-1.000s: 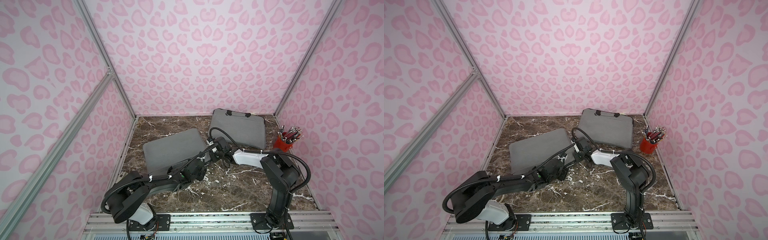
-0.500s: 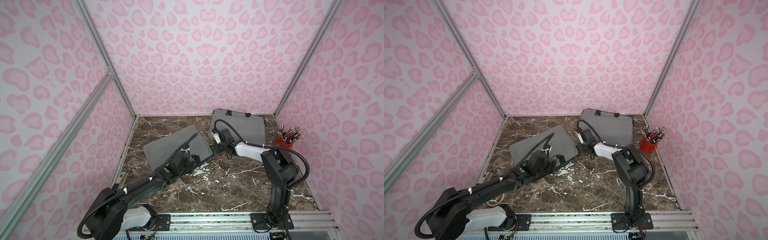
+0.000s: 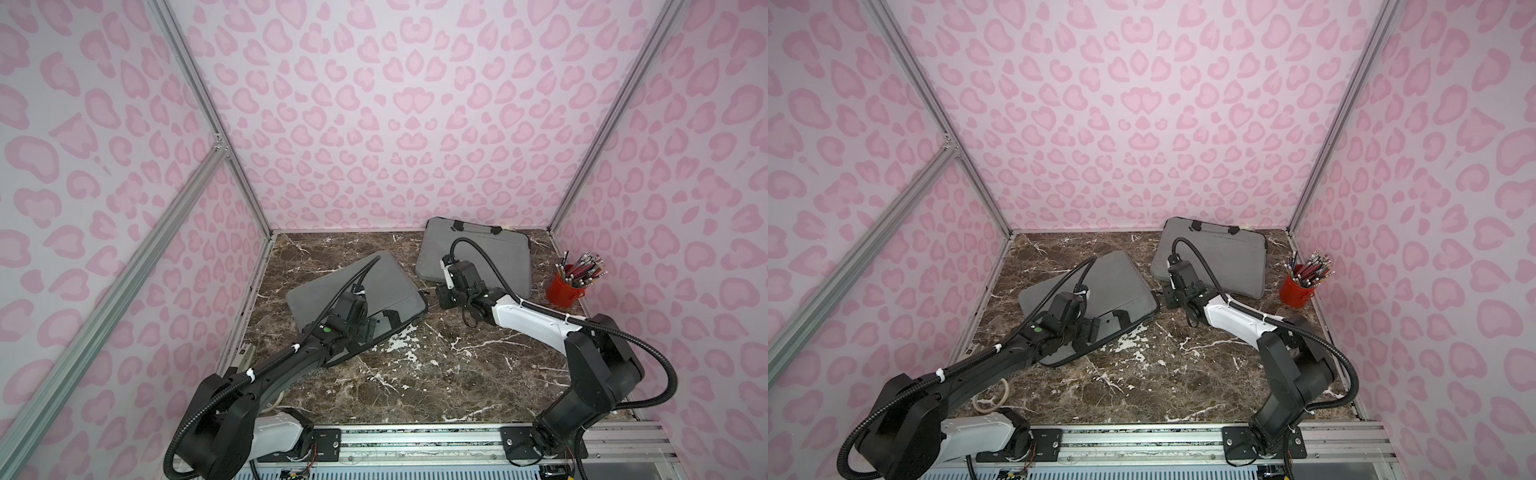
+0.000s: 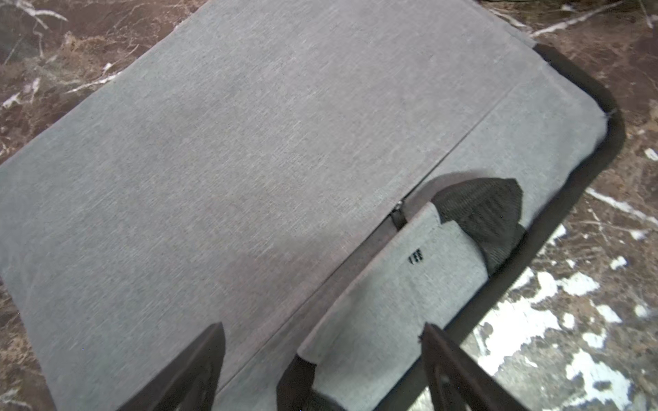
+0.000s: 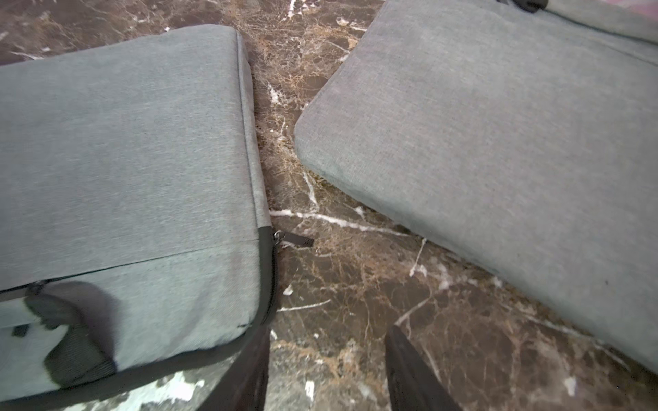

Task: Open the zippered laptop bag and take out the laptop
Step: Adjust the zippered laptop bag at the center of the board, then open the zippered laptop bag at the center of the board.

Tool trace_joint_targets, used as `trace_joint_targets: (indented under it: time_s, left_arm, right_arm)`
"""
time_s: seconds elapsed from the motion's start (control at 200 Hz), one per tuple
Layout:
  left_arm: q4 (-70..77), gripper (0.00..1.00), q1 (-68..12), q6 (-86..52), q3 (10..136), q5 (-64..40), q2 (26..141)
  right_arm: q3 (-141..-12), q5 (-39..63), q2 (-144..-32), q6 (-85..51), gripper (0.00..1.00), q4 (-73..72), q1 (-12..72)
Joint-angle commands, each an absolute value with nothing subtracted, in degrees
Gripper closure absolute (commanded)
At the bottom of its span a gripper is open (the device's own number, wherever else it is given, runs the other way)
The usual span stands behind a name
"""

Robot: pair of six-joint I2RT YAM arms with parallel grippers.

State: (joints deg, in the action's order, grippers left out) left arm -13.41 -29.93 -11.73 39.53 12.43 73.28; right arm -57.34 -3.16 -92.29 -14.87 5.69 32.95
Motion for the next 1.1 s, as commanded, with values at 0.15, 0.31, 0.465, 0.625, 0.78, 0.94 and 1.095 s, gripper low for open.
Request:
trace_joint_targets:
  time_s: [0.15, 0.31, 0.465, 0.625, 0.78, 0.94, 1.095]
  left_arm:
    - [-15.54, 0.14, -29.71, -15.55, 41.51, 10.47, 78.65]
    - [-14.14, 0.20, -29.62, -17.02, 42.72, 11.18, 82.07]
    - [-14.11, 0.38, -29.64, -17.83, 43.59, 11.77, 84.75]
    - [-13.07, 0.68, -29.62, -18.76, 43.20, 11.16, 84.33]
    - [-13.52, 0.99, -29.62, -18.89, 44.10, 10.06, 83.31]
    - [-15.26, 0.99, -29.62, -20.19, 46.06, 9.49, 79.34]
    - [-17.72, 0.99, -29.62, -21.57, 49.33, 9.49, 75.19]
  right_arm:
    - [-52.61, -2.40, -88.09, -25.29, 0.44, 4.59, 37.60]
    - [-50.47, -4.30, -87.78, -28.96, 0.32, 2.17, 40.77]
    - [-47.66, -3.60, -87.32, -33.39, 0.06, -1.17, 41.32]
    - [-44.41, -2.90, -85.98, -38.14, 0.01, -5.13, 41.57]
    - [-42.65, 0.08, -87.00, -41.14, 0.02, -8.28, 41.89]
    - [-40.46, 4.90, -88.60, -44.70, 0.01, -13.59, 41.92]
    - [-38.17, 7.63, -88.93, -48.20, 0.06, -19.55, 41.92]
